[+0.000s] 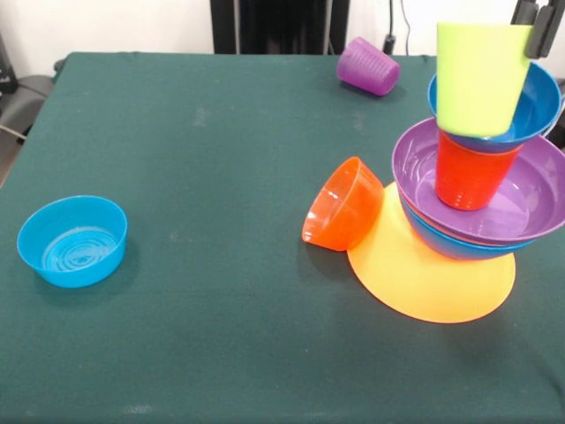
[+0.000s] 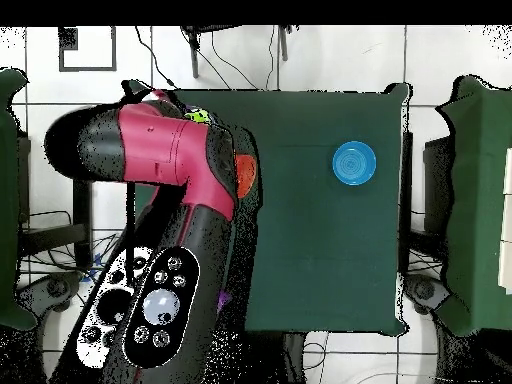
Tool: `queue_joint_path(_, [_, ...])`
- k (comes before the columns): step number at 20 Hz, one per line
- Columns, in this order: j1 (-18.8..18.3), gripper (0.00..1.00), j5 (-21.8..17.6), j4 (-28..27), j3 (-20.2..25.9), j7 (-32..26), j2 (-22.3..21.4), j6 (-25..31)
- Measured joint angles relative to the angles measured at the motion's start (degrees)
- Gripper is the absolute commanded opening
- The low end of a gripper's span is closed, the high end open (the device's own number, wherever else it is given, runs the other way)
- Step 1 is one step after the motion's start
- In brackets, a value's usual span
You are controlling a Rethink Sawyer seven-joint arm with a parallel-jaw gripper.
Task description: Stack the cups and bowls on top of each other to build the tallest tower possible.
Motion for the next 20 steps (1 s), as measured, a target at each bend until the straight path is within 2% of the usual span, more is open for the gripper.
queue_joint_path(20, [2.89,0.00,2.05,0.46,-1.84,0.00,0.23,-0.07])
